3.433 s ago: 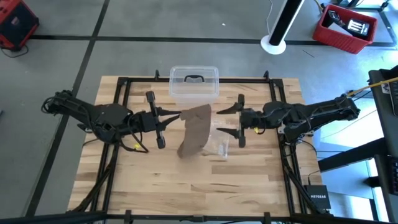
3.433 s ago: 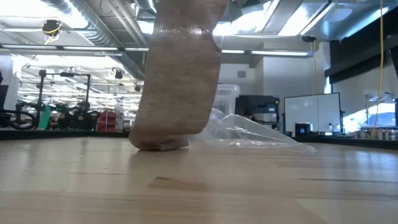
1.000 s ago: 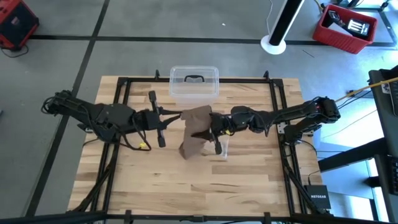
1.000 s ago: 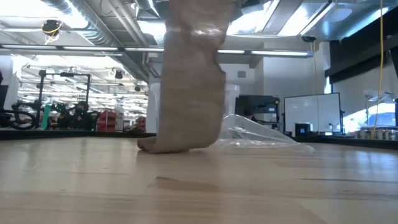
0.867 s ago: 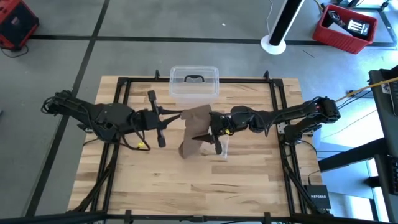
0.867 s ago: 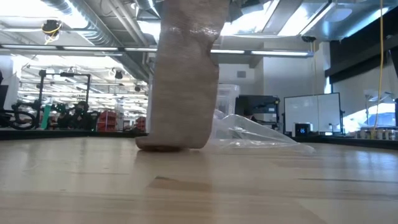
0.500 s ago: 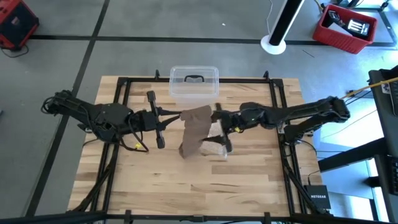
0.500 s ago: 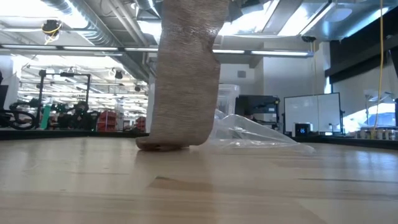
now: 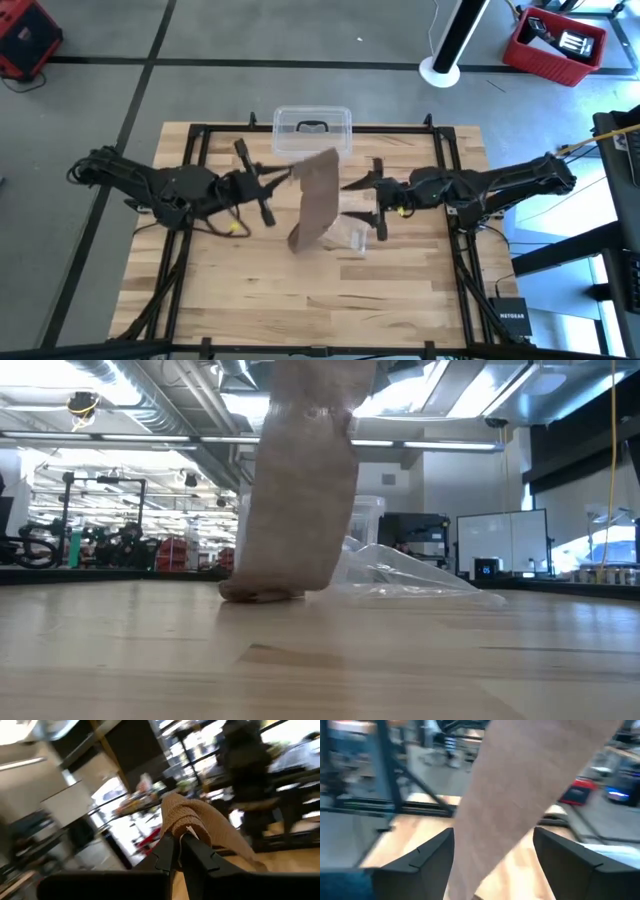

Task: Roll bandage
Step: Roll the brown bandage

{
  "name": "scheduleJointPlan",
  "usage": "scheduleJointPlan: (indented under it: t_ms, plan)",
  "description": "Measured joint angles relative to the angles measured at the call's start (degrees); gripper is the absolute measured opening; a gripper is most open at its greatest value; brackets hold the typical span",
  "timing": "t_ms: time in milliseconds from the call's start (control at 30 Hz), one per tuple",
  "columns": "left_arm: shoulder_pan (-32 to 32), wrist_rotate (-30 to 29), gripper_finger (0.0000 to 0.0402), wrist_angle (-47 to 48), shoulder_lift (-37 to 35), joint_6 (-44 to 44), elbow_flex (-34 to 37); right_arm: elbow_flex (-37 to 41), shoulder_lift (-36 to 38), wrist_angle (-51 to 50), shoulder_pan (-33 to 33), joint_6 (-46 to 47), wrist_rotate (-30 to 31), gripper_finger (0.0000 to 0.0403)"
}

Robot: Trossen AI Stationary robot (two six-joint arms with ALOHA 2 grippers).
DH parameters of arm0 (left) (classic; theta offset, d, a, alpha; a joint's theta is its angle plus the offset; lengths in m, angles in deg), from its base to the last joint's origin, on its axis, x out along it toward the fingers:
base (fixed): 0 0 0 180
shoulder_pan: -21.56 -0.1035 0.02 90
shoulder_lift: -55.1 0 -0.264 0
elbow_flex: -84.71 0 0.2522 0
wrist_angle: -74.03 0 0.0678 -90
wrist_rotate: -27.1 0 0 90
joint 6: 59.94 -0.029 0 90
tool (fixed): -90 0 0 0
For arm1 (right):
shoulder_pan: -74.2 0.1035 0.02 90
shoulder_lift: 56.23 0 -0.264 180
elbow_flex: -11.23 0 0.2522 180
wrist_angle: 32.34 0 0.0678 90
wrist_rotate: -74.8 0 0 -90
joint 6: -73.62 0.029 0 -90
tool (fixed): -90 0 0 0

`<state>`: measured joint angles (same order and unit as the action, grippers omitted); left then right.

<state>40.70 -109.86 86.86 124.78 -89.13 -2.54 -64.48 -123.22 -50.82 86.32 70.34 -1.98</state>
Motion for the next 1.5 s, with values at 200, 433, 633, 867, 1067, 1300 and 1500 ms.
scheduleJointPlan:
  t_ms: [200,433,633,867,1067,1300,1500]
  plan:
    - [-1.9,-0.8,0.0015,0.2,2.0,0.3,0.0,-1.6,-2.7,7.2,3.8,-1.1,9.8,0.0264]
    - [-4.0,-4.4,0.0015,-0.2,4.0,0.3,0.0,-2.1,-13.7,31.1,3.6,-11.7,19.1,0.0264]
    - [-5.4,-7.7,0.0015,-0.1,4.2,0.4,0.0,-6.9,-21.7,35.2,2.9,-20.3,30.9,0.0264]
    - [-5.4,-7.8,0.0015,0.3,4.2,0.9,0.0,-15.7,-30.4,34.8,2.5,-29.6,41.6,0.0264]
    - [-4.1,-8.1,0.0015,0.3,4.2,0.9,0.0,-19.7,-33.4,34.5,2.5,-34.9,49.2,0.026]
    - [-2.9,-8.6,0.0015,0.4,4.2,0.7,0.0,-19.8,-33.3,35.0,2.5,-30.5,48.7,0.0158]
    - [-2.6,-8.6,0.0015,0.4,4.2,0.3,0.0,-19.8,-33.3,33.3,2.5,-27.5,44.6,0.0043]
